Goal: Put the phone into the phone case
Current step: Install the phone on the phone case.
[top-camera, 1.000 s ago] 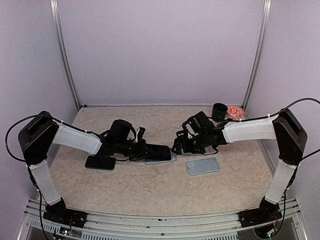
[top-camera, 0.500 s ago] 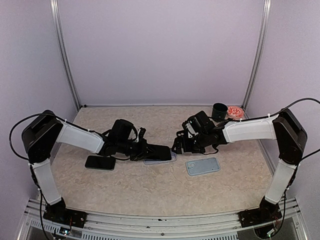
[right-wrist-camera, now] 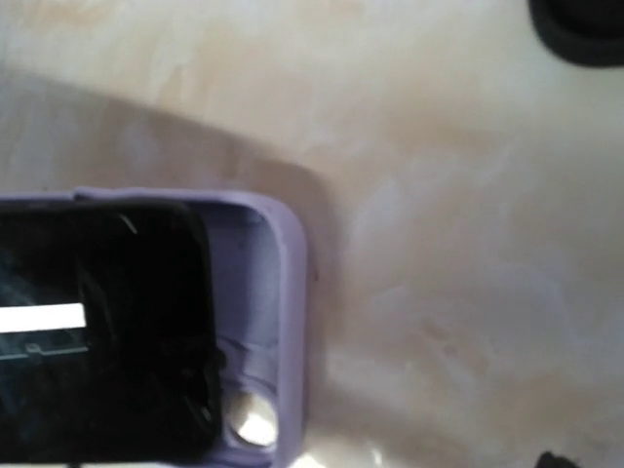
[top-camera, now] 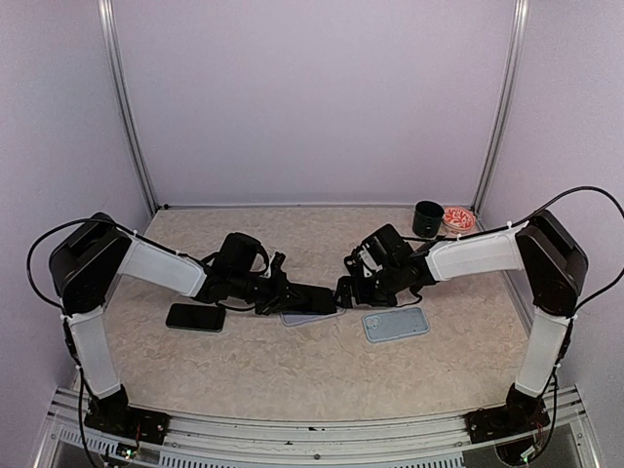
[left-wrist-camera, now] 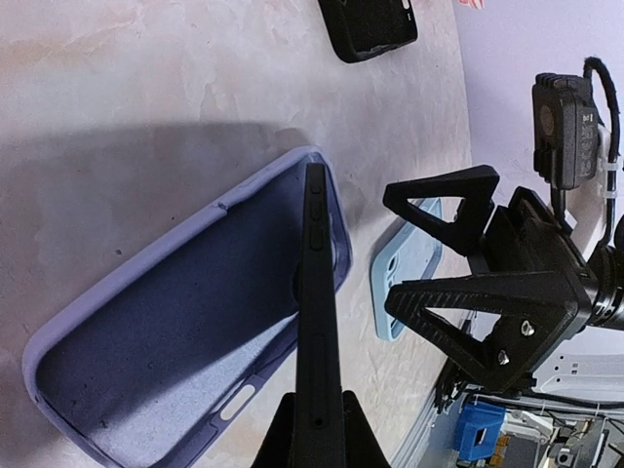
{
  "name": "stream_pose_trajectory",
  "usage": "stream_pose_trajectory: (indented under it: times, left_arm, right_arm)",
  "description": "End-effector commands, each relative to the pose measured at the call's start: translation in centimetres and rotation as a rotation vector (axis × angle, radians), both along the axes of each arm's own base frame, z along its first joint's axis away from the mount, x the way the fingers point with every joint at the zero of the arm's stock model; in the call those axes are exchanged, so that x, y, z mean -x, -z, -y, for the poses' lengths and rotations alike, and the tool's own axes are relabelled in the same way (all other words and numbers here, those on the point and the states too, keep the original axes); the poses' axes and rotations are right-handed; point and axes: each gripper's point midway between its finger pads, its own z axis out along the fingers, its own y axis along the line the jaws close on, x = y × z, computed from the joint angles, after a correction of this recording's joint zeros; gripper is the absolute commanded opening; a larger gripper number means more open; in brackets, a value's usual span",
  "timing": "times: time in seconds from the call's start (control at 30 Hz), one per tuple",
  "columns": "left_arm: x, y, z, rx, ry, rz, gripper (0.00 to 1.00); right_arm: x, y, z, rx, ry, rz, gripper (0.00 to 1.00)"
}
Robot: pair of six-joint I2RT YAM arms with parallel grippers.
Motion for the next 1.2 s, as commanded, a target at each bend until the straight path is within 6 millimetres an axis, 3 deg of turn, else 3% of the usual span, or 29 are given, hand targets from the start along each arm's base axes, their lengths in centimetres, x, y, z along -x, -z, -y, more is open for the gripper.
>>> stream_pose_trajectory:
  times: [0.0, 0.8, 1.17]
  left_arm:
    - [0.7, -0.2, 0.8, 0.045, 0.056, -0.059, 0.0]
    - [0.5, -1.0, 0.4, 0.121, -0.032, -0.198, 0.0]
    - [0.8, 0.2, 0.2, 0.126, -0.043, -0.232, 0.0]
  right_arm:
    - [-1.0, -0.6, -1.0, -0.054, -0.003, 0.008, 0.99]
    - [-3.1, -2.2, -2.3, -0.114, 0.015, 0.068, 0.99]
    - [-2.9, -0.7, -3.4, -0.153, -0.025, 0.037, 0.99]
